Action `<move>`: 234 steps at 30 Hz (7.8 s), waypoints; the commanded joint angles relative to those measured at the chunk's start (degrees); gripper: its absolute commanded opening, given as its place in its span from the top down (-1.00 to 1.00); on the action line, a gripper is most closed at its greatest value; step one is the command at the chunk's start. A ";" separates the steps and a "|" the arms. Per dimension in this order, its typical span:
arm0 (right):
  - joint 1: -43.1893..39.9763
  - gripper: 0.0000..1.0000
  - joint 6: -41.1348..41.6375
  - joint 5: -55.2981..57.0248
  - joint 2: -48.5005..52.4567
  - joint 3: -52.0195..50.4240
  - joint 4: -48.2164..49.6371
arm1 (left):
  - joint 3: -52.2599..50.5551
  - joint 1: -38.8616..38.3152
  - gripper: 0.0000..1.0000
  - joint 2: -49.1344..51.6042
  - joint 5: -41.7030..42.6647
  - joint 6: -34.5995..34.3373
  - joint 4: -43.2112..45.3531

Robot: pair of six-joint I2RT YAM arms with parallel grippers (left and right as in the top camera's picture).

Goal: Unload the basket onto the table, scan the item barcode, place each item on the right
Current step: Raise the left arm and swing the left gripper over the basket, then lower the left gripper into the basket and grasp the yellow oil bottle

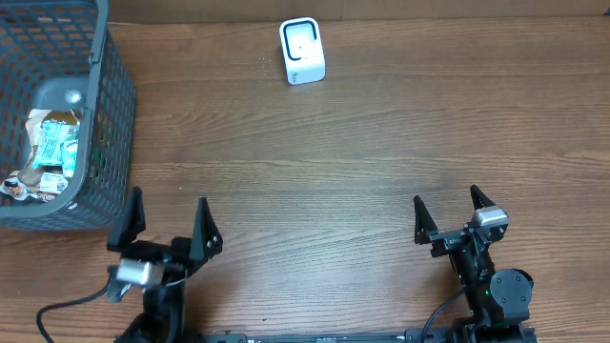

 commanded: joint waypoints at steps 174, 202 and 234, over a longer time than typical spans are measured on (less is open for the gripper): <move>-0.13 -1.00 -0.26 0.09 -0.63 -0.61 0.22 | 115.10 38.73 -0.94 102.99 9.14 24.55 -93.79; -0.13 -1.00 -0.24 0.09 -0.63 -0.61 0.22 | 115.05 39.17 -0.56 123.21 22.43 37.68 -97.18; -0.13 -1.00 -0.26 0.09 -0.63 -0.61 0.22 | 114.25 38.23 -0.12 125.44 18.43 33.77 -95.65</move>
